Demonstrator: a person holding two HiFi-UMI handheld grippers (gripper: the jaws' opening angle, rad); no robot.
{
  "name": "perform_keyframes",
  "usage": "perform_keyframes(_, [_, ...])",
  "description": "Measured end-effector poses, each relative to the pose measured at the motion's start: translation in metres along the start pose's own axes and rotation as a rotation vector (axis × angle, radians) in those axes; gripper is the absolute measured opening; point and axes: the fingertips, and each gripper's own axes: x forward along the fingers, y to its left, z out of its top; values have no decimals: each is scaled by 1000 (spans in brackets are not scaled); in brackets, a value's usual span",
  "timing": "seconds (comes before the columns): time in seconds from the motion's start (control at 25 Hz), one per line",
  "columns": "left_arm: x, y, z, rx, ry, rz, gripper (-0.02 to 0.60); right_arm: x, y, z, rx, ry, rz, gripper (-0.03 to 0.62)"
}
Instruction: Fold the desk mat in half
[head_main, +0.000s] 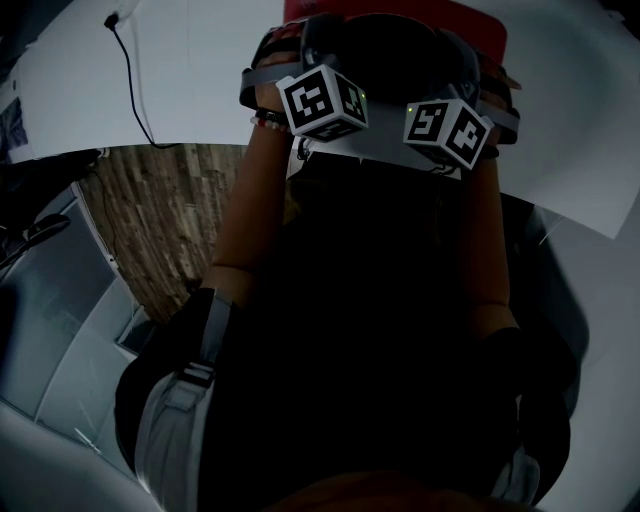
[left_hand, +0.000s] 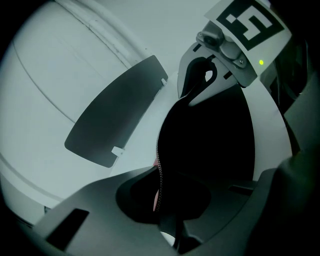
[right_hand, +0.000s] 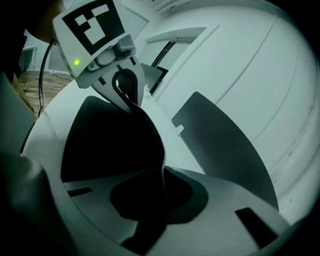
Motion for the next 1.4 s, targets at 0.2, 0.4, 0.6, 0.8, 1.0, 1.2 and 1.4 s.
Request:
perform_keyframes(0.2, [20, 4, -6, -10, 7, -34, 28, 20, -1, -1, -11, 30, 0, 51])
perform_keyframes(0.4, [38, 10, -13, -7, -6, -54, 29, 39, -3, 0, -16, 52, -1, 51])
perform_keyframes(0.6, [54, 15, -17, 5, -6, -69, 29, 55, -5, 0, -22, 75, 1, 52])
perform_keyframes(0.8, [65, 11, -17, 42, -2, -86, 38, 62, -1, -8, -20, 105, 19, 60])
perform_keyframes(1.0, [78, 8, -14, 84, 0, -69, 62, 69, 0, -16, -37, 126, 16, 73])
perform_keyframes(1.2, [84, 10, -15, 148, 0, -12, 101, 76, 2, -20, -67, 141, -11, 90])
perform_keyframes(1.4, [86, 14, -17, 128, -13, 15, 166, 79, -1, -23, -12, 145, -25, 167])
